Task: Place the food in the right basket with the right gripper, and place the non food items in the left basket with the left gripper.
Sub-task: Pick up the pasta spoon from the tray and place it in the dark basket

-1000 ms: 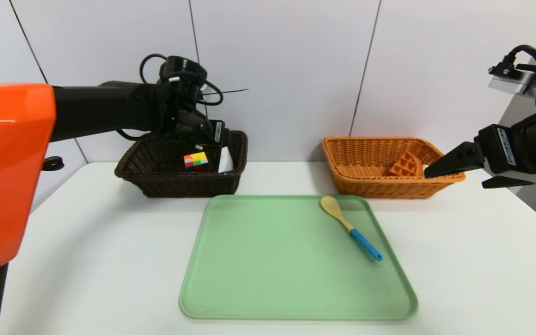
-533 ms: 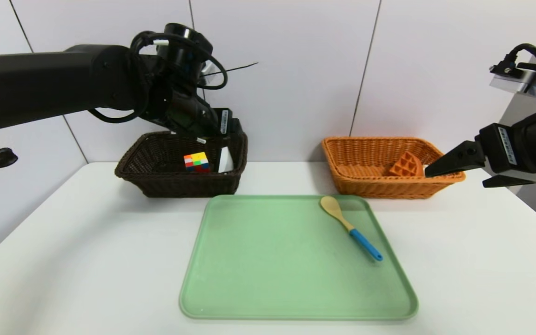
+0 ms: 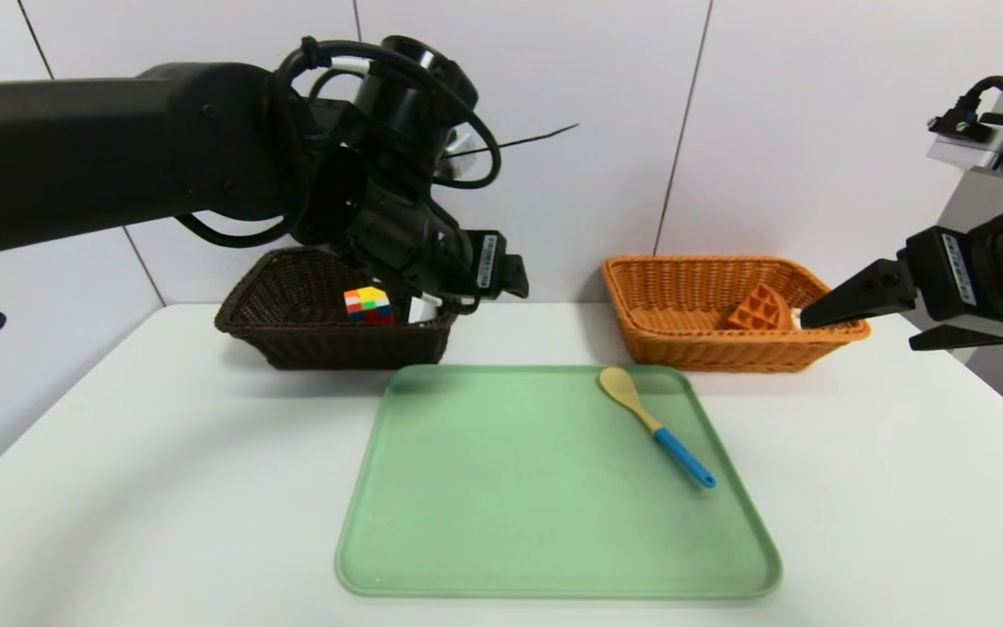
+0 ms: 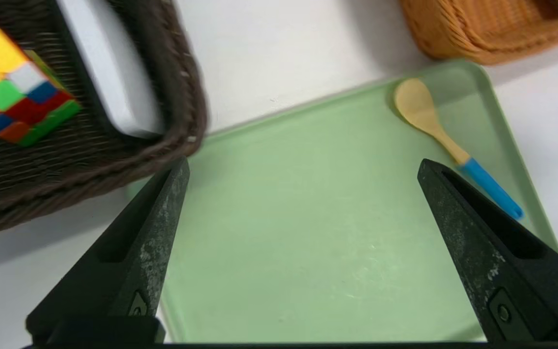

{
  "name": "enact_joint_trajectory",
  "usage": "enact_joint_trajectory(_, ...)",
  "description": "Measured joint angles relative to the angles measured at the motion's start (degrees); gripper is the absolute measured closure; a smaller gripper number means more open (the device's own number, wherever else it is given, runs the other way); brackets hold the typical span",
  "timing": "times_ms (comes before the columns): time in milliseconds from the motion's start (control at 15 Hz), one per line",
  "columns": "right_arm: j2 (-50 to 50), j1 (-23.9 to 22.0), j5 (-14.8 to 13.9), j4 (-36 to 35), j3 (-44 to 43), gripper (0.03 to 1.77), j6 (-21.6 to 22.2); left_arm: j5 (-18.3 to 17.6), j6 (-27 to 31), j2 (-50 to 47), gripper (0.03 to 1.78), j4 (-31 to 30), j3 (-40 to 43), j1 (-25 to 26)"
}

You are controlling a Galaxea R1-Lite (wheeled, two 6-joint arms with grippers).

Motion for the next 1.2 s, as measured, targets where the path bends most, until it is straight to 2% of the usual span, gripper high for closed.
enact_joint_trajectory(133,-0.44,0.0,0.0,0.0,0.02,0.1,0.15,-6.45,1.61,0.68,0.14,-1.0,0.16,-1.21)
enact_joint_trajectory(267,-1.11,0.0,0.02,0.0,-0.12,0.1,0.24,-13.64,5.79,2.07,0.13,-3.56,0.24,-1.78)
enact_joint_trajectory(333,-1.38,0.0,-0.04,0.01,-0.17,0.1,0.28,-15.96,8.22,3.08,0.13,-5.24,0.28,-2.23)
enact_joint_trajectory(467,-2.04,-0.11,-0.04,0.06,-0.22,0.1,0.37,-17.3,12.19,5.18,0.12,-8.16,0.28,-3.88)
enact_joint_trajectory(667,-3.0,-1.15,0.05,0.09,-0.22,0.1,0.28,-16.59,12.5,7.8,0.12,-11.02,0.09,-6.8)
enact_joint_trajectory(800,-3.23,-2.06,0.07,0.12,-0.02,0.1,0.15,-15.1,10.45,8.44,0.12,-10.78,0.6,-7.49)
enact_joint_trajectory(1067,-3.17,-2.47,0.27,0.11,1.51,0.1,0.13,-5.79,5.13,7.96,0.12,-7.91,1.02,-8.81)
enact_joint_trajectory(1200,-2.84,-2.5,0.28,0.01,1.9,0.1,0.09,-4.13,4.5,6.95,0.12,-4.3,0.91,-8.81)
